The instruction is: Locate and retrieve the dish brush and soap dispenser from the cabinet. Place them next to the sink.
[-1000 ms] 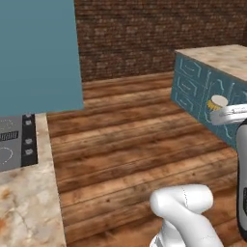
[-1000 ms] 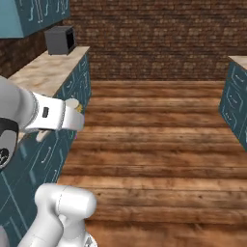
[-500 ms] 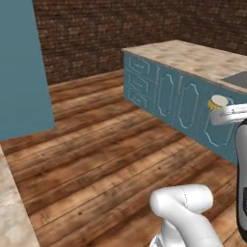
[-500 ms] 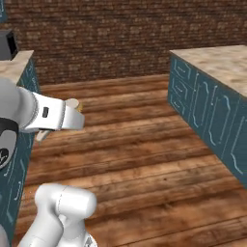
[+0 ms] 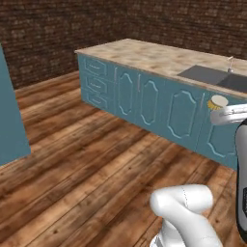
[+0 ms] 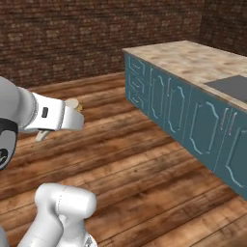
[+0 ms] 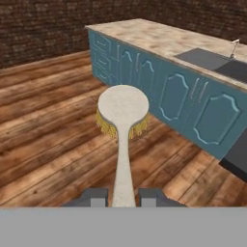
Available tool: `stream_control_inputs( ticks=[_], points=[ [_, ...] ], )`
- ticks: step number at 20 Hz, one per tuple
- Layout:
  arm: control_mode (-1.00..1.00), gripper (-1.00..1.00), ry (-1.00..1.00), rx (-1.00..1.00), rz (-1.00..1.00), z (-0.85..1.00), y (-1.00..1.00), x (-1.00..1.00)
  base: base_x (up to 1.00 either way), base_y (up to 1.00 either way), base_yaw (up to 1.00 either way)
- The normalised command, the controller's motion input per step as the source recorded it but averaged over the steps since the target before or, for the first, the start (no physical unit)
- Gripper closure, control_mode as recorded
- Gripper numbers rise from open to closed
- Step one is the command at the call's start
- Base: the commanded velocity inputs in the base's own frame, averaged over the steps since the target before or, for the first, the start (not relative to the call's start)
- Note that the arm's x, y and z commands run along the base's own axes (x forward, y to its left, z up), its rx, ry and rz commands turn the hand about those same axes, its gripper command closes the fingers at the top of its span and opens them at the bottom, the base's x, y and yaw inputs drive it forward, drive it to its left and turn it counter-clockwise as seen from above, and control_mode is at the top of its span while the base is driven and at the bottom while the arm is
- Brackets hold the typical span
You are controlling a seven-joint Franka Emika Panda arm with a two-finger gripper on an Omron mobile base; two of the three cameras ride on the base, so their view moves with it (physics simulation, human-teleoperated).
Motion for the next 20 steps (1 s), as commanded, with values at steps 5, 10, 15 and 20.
stream_control_inputs(
  ticks=[5, 10, 15, 20],
  points=[
    [1.0, 1.0, 0.0, 0.0, 0.0, 0.0, 0.0, 0.0, 0.34, 0.01, -0.34],
    [1.0, 1.0, 0.0, 0.0, 0.0, 0.0, 0.0, 0.0, 0.58, 0.15, -0.28],
    [1.0, 1.0, 0.0, 0.0, 0.0, 0.0, 0.0, 0.0, 0.61, 0.11, -0.24],
    [1.0, 1.0, 0.0, 0.0, 0.0, 0.0, 0.0, 0.0, 0.72, -0.03, -0.17]
  ],
)
